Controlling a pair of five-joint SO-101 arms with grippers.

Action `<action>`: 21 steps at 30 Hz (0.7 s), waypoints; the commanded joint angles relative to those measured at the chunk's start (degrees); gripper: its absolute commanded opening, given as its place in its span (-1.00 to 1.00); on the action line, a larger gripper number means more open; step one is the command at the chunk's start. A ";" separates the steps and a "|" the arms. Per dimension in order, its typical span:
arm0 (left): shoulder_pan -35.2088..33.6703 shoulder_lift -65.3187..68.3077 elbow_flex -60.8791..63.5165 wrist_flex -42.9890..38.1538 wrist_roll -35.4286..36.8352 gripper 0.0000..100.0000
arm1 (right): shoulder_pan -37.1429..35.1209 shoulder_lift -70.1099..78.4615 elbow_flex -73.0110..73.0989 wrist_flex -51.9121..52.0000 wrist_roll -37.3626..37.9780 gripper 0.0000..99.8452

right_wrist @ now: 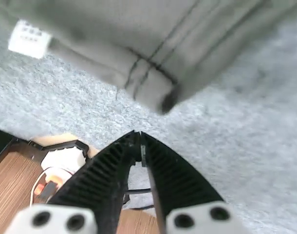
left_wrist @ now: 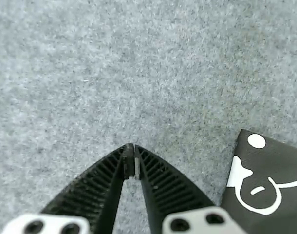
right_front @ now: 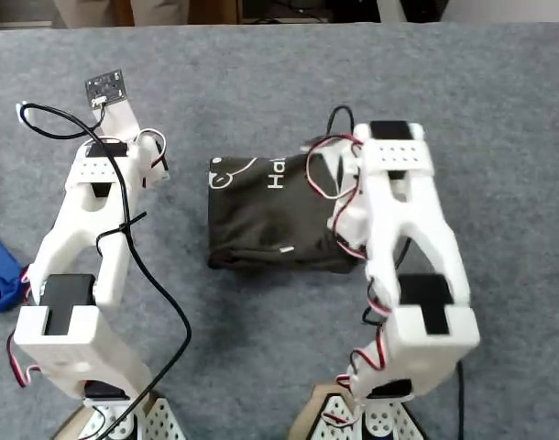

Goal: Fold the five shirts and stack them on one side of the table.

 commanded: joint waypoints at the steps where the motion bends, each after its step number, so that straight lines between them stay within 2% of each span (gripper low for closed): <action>1: 0.88 -1.45 -0.44 -0.62 0.18 -0.96 | 2.42 -7.25 0.48 0.26 -0.70 -0.99; 6: 3.52 -2.07 -1.93 1.49 0.00 -0.96 | 3.12 -13.23 2.77 0.26 -0.70 -0.99; 11: 7.82 -1.80 -8.35 10.46 0.09 -0.96 | 3.65 -20.09 3.38 0.26 -0.35 -0.99; 14: 11.25 -1.98 -14.07 15.91 0.09 -0.96 | 6.46 -22.20 3.38 -0.26 -0.09 -0.99; 18: 17.76 -1.10 -26.81 30.33 0.18 -0.96 | 11.82 -21.41 3.56 -5.27 3.87 -0.99; 21: 21.45 1.19 -32.00 32.44 1.76 -0.96 | 13.05 -17.45 3.03 -9.93 5.01 -0.99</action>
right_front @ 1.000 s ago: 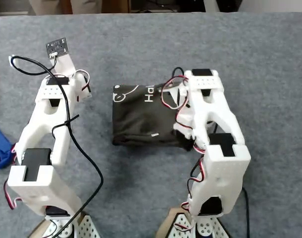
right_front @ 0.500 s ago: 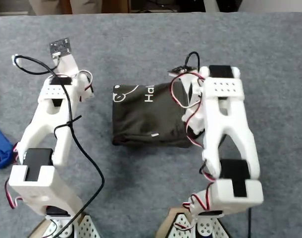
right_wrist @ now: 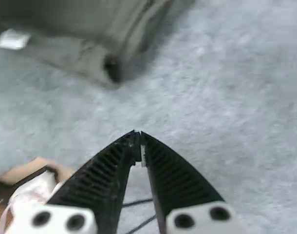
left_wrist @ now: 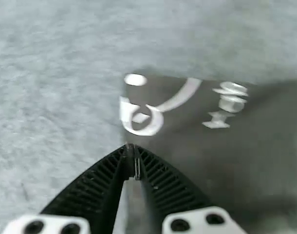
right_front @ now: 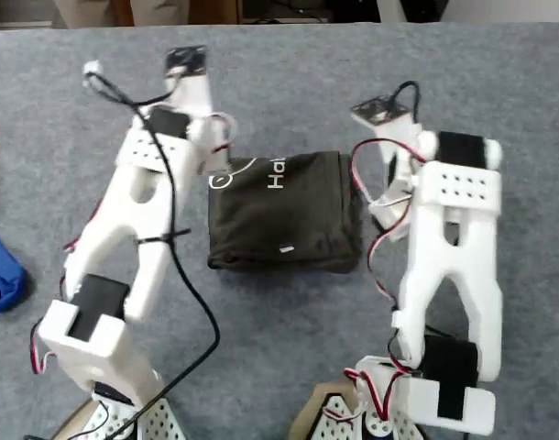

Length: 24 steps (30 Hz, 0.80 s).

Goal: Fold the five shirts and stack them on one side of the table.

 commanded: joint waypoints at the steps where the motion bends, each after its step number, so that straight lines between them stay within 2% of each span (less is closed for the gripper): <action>1: 3.16 1.71 -8.62 2.90 2.81 -0.96 | 1.01 3.03 -1.63 -3.87 0.97 -0.99; 14: 3.25 23.96 -24.18 1.93 3.96 -0.96 | -12.79 25.45 -30.46 -3.25 -6.59 -0.99; 24: 2.99 36.70 -32.00 1.67 4.92 -0.96 | -12.53 52.70 -48.31 -2.64 -4.22 -0.99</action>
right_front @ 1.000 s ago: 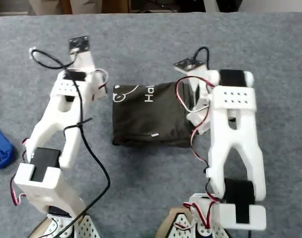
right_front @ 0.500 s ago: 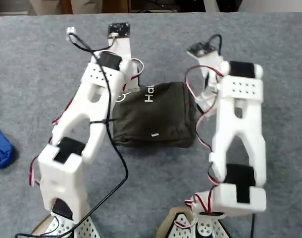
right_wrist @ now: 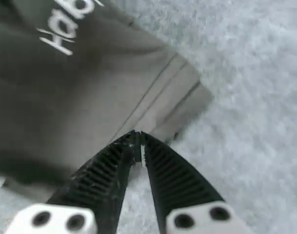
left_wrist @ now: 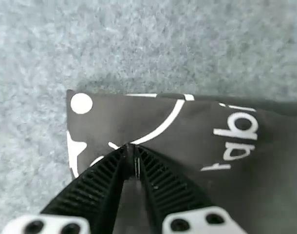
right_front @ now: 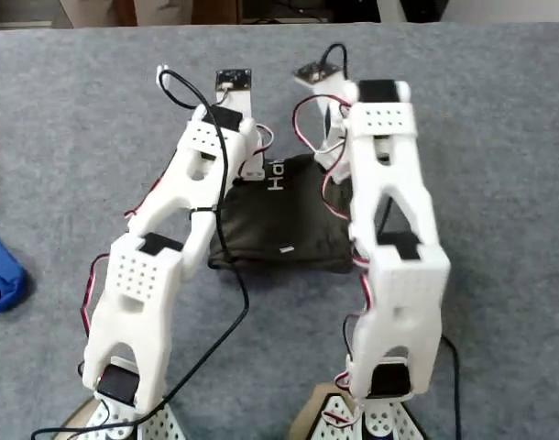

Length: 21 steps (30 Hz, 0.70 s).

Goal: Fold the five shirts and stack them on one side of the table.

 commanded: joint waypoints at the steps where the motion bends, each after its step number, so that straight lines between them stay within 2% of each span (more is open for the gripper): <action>1: 0.09 2.59 -5.63 -0.35 1.85 -0.96 | 1.36 6.29 -8.04 0.09 0.88 -0.99; 9: -4.31 8.57 -14.68 0.35 2.29 -0.96 | 3.82 13.76 -20.44 5.63 3.87 -0.99; 16: -7.30 9.01 -25.05 7.21 2.02 -0.96 | 3.82 17.63 -25.36 7.82 3.78 -0.99; 21: -7.56 9.10 -28.04 8.44 1.93 -0.96 | 3.38 16.75 -28.00 10.99 3.60 -0.99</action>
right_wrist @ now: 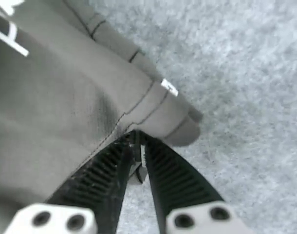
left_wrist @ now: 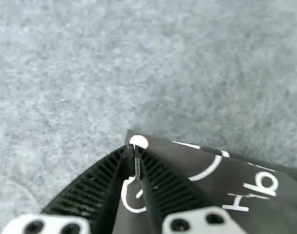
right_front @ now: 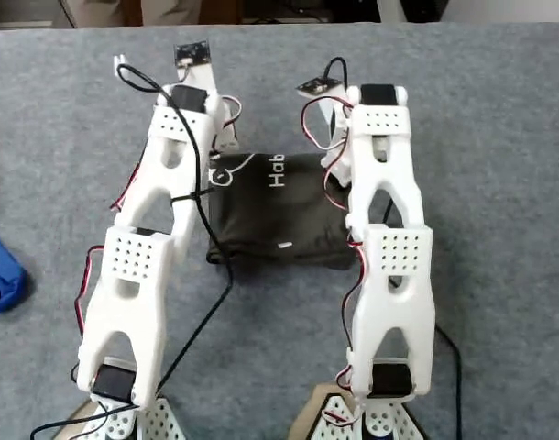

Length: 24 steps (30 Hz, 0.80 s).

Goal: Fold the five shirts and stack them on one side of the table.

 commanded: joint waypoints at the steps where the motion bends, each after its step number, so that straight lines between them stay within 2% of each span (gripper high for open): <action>1: -0.35 -1.10 -3.52 0.44 0.18 -0.96 | 0.84 -2.42 -6.11 3.69 -0.09 -0.99; 7: 0.09 -0.75 -3.43 0.26 0.18 -0.96 | 0.13 -8.92 -9.98 4.40 -2.64 -0.99; 13: 0.09 4.97 -3.96 -1.49 0.35 -0.96 | -3.47 -6.73 -10.15 2.81 -3.16 -0.99; 24: -1.93 8.84 -6.77 -2.20 0.44 -0.96 | 2.86 4.88 -12.53 -1.85 -4.22 -0.99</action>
